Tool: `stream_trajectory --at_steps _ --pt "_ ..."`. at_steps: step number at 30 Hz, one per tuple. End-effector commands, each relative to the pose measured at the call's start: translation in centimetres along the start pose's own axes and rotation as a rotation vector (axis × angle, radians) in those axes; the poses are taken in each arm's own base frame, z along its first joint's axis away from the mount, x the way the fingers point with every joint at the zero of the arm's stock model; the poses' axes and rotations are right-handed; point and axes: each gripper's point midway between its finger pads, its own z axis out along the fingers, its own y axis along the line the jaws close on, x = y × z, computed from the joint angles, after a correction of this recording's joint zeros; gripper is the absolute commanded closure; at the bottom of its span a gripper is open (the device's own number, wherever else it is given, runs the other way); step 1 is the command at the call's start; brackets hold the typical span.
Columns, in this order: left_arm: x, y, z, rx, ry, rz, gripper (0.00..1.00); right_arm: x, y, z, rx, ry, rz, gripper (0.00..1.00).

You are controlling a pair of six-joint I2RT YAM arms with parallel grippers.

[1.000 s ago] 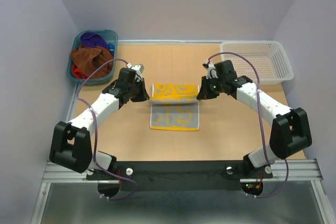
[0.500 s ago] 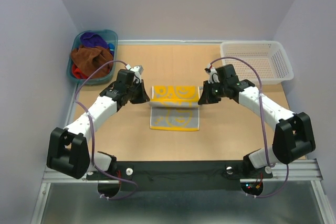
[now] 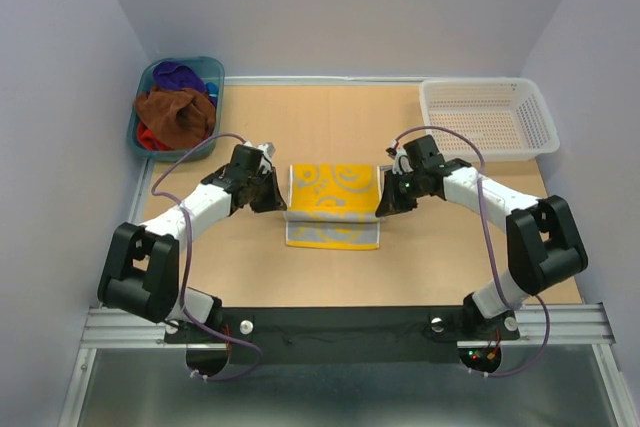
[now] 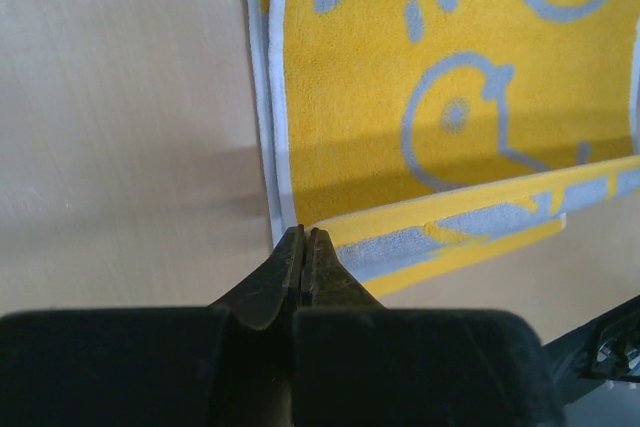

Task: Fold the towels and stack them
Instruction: Fold the towel

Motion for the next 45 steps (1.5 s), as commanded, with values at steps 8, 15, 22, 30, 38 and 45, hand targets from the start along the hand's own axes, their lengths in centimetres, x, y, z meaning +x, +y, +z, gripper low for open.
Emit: stream_trajectory --at_steps 8,15,22,30,38,45 --pt "1.5 5.3 0.0 -0.210 0.005 -0.033 0.99 5.2 -3.4 1.1 0.088 0.153 0.077 0.82" --pt "0.2 3.4 -3.2 -0.155 -0.080 -0.040 0.43 6.9 -0.4 -0.8 -0.039 0.225 0.028 0.43" --pt "-1.4 1.4 -6.5 -0.085 -0.183 -0.040 0.30 1.5 0.4 -2.7 0.021 0.053 -0.022 0.45" --pt "-4.3 -0.4 -4.6 -0.020 -0.211 -0.043 0.38 -7.3 0.6 -1.3 0.090 -0.173 0.015 0.59" --pt "-4.6 -1.6 -0.4 0.005 -0.151 -0.035 0.43 -11.5 -1.3 3.9 0.139 -0.204 0.040 0.62" --pt "-4.2 -1.1 1.2 -0.006 -0.144 -0.069 0.44 -15.8 -4.2 7.4 0.193 -0.244 0.026 0.65"
